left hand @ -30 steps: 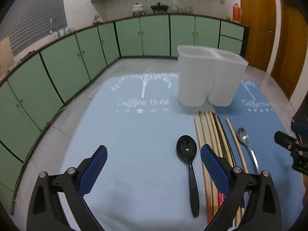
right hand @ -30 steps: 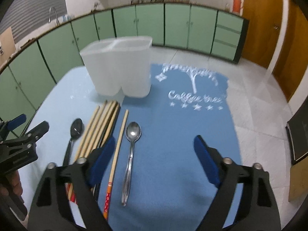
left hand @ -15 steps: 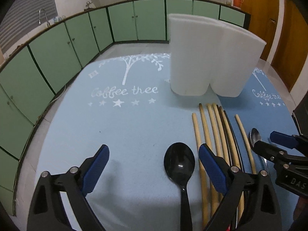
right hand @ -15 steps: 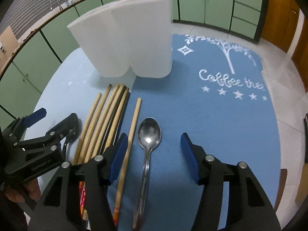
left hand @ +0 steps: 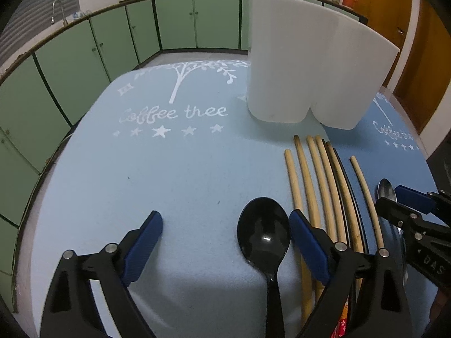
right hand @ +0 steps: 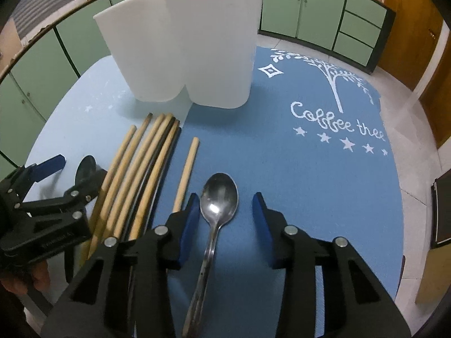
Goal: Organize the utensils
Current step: 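Grasp the black spoon with the left gripper while the right gripper grasps the silver spoon, then lift both spoons and drop them into the white utensil holder, opening both grippers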
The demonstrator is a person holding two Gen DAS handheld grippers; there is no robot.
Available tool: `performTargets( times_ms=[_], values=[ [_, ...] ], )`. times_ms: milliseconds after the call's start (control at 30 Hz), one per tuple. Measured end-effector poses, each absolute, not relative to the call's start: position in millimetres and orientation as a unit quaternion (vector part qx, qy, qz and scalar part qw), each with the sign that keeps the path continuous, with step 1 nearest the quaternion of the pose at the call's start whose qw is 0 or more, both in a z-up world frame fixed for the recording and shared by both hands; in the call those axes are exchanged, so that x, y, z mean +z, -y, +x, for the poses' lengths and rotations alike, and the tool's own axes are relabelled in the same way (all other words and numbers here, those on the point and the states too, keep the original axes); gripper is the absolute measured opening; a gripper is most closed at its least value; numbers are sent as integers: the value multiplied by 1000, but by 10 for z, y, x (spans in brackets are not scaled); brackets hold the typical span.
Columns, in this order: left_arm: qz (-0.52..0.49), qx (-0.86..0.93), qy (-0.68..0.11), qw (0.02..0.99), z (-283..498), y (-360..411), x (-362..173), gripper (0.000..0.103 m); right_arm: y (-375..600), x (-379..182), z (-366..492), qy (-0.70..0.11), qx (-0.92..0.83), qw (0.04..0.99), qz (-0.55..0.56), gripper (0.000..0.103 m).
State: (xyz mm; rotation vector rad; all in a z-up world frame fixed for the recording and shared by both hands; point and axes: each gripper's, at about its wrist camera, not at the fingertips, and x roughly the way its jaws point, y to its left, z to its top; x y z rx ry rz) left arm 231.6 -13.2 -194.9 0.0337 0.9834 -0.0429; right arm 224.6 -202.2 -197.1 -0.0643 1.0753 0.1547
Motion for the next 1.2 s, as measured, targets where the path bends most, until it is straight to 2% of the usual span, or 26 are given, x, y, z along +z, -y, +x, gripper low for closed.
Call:
performTargets(
  times_ms=[100, 267, 367, 433, 467, 533, 700, 1200],
  values=[
    [12, -23, -472, 881, 2313, 86, -1951, 85, 2030, -1964, 2248, -514, 69, 855, -29, 34],
    [10, -22, -473, 881, 2331, 112, -1951, 84, 1964, -1980, 2271, -511, 64, 856, -33, 37],
    [5, -24, -470, 882, 2304, 113, -1922, 69, 1977, -1968, 2271, -512, 62, 856, -22, 27],
    [2, -31, -470, 882, 2285, 120, -1898, 56, 2008, -1964, 2272, -513, 62, 856, -11, 28],
    [0, -35, -470, 882, 2270, 120, -1886, 52, 2016, -1964, 2270, -512, 63, 856, -8, 28],
    [-6, -41, -468, 883, 2253, 96, -1868, 35, 2043, -1949, 2246, -509, 66, 858, 1, 27],
    [-25, -66, -459, 886, 2176, 45, -1800, 35, 2120, -1860, 2151, -481, 73, 874, 17, 27],
    [-36, -68, -283, 956, 1876, -59, -1058, 34, 2303, -1080, 1909, -344, 102, 933, 32, 27]
  ],
)
